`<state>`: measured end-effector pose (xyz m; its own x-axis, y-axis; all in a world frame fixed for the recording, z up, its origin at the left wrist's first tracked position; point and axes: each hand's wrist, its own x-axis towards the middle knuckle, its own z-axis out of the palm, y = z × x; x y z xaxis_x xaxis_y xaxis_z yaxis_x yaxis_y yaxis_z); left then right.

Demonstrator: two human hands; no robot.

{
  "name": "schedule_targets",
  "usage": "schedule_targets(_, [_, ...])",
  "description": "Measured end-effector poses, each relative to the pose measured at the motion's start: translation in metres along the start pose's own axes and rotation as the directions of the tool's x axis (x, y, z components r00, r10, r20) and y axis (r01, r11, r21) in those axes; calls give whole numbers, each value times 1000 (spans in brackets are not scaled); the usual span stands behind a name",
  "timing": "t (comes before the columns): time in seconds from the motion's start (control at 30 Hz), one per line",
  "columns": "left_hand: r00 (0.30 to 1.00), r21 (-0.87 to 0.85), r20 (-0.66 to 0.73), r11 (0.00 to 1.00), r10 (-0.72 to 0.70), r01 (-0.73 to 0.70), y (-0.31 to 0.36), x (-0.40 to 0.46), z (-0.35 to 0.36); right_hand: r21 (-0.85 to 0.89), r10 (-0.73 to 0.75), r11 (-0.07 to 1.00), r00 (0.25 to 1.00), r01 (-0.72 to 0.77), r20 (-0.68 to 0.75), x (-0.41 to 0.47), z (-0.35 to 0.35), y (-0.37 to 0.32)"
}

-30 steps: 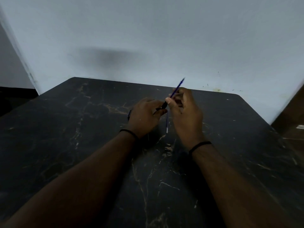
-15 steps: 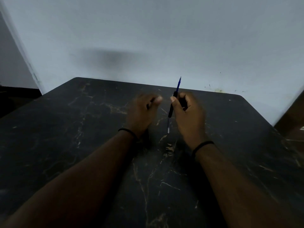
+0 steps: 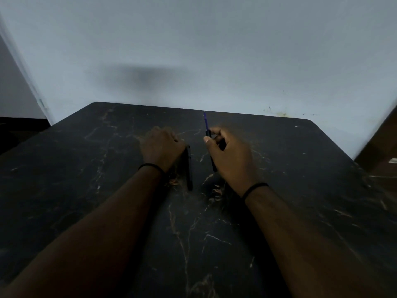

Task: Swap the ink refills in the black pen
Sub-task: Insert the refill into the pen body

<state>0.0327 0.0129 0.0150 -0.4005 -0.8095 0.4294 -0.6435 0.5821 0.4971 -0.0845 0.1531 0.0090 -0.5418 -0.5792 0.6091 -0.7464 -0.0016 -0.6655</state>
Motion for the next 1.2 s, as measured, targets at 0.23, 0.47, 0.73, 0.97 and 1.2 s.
schedule_targets(0.23, [1000,141,-9,990,17,-16,-4,4,4,1,-26,1000,1000,26,11,-3,-3,-2])
schedule_targets(0.47, [998,239,8,969,60,-60,-1,5,6,-10,-26,1000,1000,27,11,-3,0,0])
schedule_targets(0.73, [997,280,-6,957,75,-71,2,6,7,-27,-36,999,999,36,1,-2,4,4])
schedule_targets(0.97, [988,-193,-147,979,35,-63,10,4,6,-48,-47,998,999,47,-5,-2,6,4])
schedule_targets(1.2, [995,-513,-93,859,-47,-8,16,0,2,-52,-54,997,999,54,0,-2,7,5])
